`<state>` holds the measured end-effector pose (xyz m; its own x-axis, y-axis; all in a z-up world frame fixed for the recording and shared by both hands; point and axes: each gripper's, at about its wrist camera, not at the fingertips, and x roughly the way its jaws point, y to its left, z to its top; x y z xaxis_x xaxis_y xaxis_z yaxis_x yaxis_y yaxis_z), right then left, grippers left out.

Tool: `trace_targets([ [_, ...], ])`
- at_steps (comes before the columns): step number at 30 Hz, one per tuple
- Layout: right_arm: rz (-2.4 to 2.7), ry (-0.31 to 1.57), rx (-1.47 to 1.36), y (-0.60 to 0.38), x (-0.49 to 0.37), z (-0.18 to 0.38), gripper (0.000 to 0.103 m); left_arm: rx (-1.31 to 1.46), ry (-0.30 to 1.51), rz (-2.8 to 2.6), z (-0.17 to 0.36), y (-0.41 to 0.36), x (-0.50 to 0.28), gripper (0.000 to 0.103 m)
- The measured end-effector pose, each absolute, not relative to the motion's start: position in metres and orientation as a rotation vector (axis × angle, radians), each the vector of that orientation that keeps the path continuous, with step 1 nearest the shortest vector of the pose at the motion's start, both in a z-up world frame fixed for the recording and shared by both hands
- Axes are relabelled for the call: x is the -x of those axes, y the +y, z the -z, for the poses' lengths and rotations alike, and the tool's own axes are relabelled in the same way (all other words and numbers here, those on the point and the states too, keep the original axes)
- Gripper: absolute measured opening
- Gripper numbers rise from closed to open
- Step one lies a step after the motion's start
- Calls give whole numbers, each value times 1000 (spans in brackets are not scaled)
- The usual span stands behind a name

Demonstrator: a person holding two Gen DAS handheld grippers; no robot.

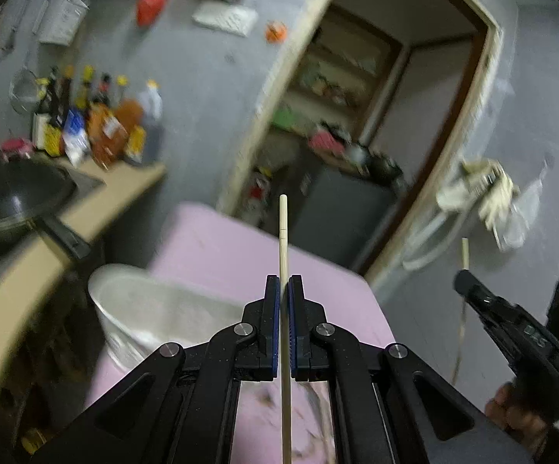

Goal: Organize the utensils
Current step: 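Close the left tool on a chopstick while the right tool grasps another chopstick, then lower the left tool's chopstick into the white holder while the right tool drops its chopstick in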

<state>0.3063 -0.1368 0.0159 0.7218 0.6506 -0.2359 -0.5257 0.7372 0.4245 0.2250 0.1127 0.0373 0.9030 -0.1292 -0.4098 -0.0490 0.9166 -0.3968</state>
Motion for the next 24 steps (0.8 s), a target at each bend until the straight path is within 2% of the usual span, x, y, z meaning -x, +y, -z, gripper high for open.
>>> trace_targets([
  [6, -713, 247, -377, -67, -311, -47, 3, 436, 348, -13, -48, 198, -252, 2],
  [11, -655, 176, -444, -35, -325, -40, 3, 465, 286, -23, -35, 240, -274, 2],
  [16, -545, 152, -452, -22, -333, -21, 3, 477, 250, -61, -17, 252, -288, 2],
  [24, -454, 144, -314, 0, -334, 12, 3, 416, 204, -138, 13, 235, -283, 2],
])
